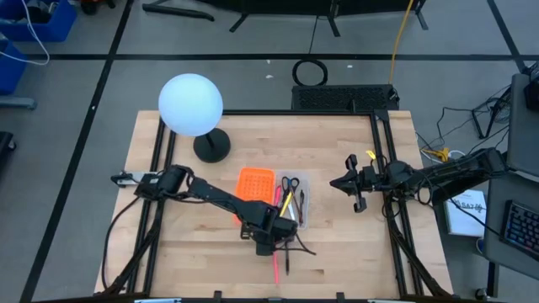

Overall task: Pick & place school supplies into a supply box
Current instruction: Put the pink pencil into the orange supply box

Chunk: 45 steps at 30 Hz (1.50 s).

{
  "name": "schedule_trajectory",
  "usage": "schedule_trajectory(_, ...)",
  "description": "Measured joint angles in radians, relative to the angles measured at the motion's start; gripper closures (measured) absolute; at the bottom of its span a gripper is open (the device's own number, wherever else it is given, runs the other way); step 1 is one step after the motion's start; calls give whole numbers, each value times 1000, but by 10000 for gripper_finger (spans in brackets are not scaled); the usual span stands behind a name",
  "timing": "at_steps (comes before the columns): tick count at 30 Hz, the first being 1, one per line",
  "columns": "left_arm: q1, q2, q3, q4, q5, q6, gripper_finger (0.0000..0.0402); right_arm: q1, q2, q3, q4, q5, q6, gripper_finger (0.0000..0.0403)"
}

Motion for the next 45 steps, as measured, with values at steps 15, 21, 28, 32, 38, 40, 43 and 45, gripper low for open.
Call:
schedule_trajectory(15,-36,-8,-113,42,19,-182,357,0,0,0,1,0,0,403)
schedule_trajectory(21,-43,-8,-102,45,-4,-194,386,0,0,0,4,0,0,403)
schedule_trajectory(28,-81,-58,-97,57,-121,-163,370,0,-1,0,36,0,-2,403)
schedule_trajectory(32,-87,-99,-99,65,-98,-170,369,0,0,0,39,0,-1,403)
schedule_trajectory(38,-87,-163,-96,88,-147,-136,377,0,0,0,37,0,0,403)
schedule_trajectory(40,-79,-198,-96,96,-175,-78,387,0,0,0,33,0,0,403)
schedule_trajectory(43,-34,-246,-92,116,-200,18,389,0,0,0,33,0,0,403)
schedule_trajectory(45,3,-269,-92,121,-223,73,388,0,0,0,41,0,4,403)
